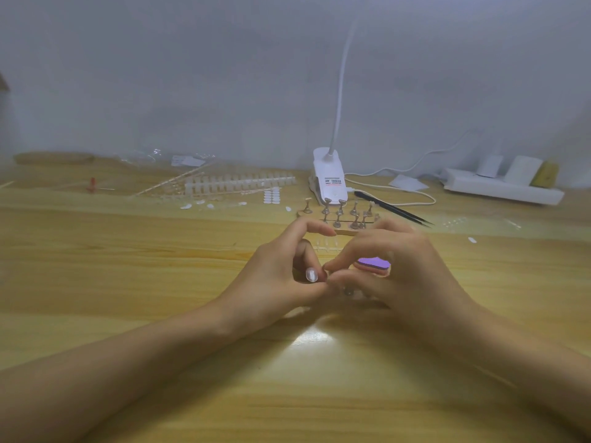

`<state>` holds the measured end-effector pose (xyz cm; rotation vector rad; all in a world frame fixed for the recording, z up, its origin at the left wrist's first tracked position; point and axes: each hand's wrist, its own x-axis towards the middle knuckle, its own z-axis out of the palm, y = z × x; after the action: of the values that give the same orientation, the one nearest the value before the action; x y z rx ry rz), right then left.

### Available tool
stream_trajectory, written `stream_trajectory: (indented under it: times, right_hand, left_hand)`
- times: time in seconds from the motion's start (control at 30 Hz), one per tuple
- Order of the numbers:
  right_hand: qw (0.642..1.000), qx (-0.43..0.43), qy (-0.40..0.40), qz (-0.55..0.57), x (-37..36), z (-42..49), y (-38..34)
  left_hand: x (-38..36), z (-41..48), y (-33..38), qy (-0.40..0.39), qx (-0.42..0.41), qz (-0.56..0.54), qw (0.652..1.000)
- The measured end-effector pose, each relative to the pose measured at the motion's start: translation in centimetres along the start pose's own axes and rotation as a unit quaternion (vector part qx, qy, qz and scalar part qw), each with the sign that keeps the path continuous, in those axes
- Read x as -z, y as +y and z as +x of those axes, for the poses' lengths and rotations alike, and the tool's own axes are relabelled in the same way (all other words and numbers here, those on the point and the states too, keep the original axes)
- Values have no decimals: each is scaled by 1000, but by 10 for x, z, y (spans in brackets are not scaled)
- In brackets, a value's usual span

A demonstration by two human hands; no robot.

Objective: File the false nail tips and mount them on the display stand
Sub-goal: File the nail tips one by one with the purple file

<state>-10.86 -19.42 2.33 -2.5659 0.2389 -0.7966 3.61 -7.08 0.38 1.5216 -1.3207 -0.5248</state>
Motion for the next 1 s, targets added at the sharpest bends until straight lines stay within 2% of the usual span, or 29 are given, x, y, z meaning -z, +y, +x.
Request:
stream_trajectory:
  times: [0.07, 0.23, 0.37, 0.53, 0.7, 0.83, 0.87, 0.93, 1.0]
  right_hand:
    - [994, -49, -16, 96, 2, 3, 4]
    - [972, -117, -71, 193, -3, 12, 8]
    - [952, -166, -76, 244, -5, 13, 7]
    - [945, -181, -89, 258, -4, 15, 3]
    - [955, -162, -96, 228, -5, 14, 8]
    - [944, -165, -29, 285, 11, 19, 15]
    - [955, -149, 5, 256, 20, 22, 22]
    - [987, -99, 57, 112, 38, 28, 41]
    - [993, -97, 65, 18, 49, 31, 64]
  left_hand:
    - [0, 0, 1, 0, -4, -6, 1000]
    - [0, 1, 0, 1, -9, -1, 1000]
    - [0, 1, -2, 2, -5, 6, 1000]
    - [0, 0, -3, 3, -14, 9, 1000]
    - [1, 1, -3, 2, -17, 24, 1000]
    - [14, 7, 0, -72, 14, 5, 997]
    - [20, 10, 2, -88, 31, 2, 996]
    - [32, 18, 7, -83, 57, 12, 995]
    - [42, 25, 10, -55, 44, 41, 997]
